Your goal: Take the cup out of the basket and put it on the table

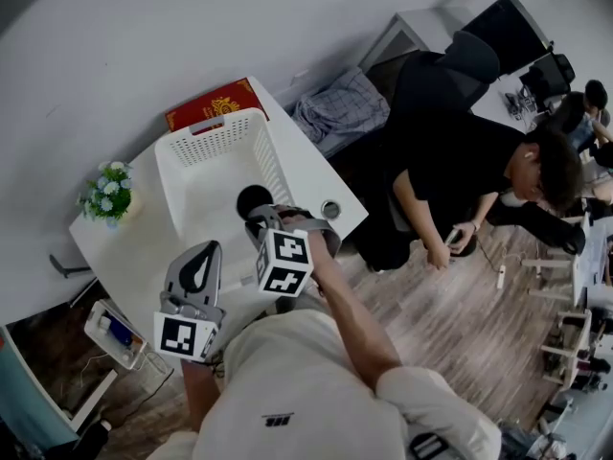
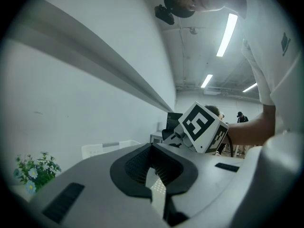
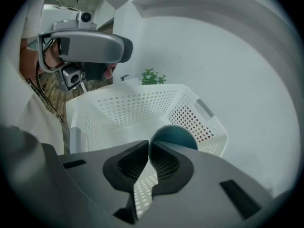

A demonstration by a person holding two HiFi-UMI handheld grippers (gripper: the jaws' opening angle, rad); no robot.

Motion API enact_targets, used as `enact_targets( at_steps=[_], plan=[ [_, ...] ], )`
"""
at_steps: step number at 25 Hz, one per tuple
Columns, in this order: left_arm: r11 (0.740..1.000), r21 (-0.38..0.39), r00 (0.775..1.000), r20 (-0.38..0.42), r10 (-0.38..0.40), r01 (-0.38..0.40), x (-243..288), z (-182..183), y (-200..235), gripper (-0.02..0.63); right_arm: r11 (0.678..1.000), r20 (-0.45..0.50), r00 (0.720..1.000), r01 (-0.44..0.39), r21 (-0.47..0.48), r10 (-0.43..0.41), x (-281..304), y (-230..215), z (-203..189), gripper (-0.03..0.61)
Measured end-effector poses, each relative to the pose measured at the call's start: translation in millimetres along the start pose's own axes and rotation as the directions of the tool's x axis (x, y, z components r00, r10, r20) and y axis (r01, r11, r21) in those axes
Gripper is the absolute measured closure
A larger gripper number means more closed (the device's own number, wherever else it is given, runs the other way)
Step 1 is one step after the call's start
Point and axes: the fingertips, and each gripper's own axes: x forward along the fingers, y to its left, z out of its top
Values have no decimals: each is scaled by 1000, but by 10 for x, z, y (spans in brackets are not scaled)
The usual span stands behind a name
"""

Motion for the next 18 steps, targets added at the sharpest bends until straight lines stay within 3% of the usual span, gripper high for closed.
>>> enact_targets(
  at_steps=[18],
  plan=[
    [998,29,998,-11,-61,61,23,-26,-166,604,998,17,998,54,27,-55,-308,36,-17,546]
  ],
)
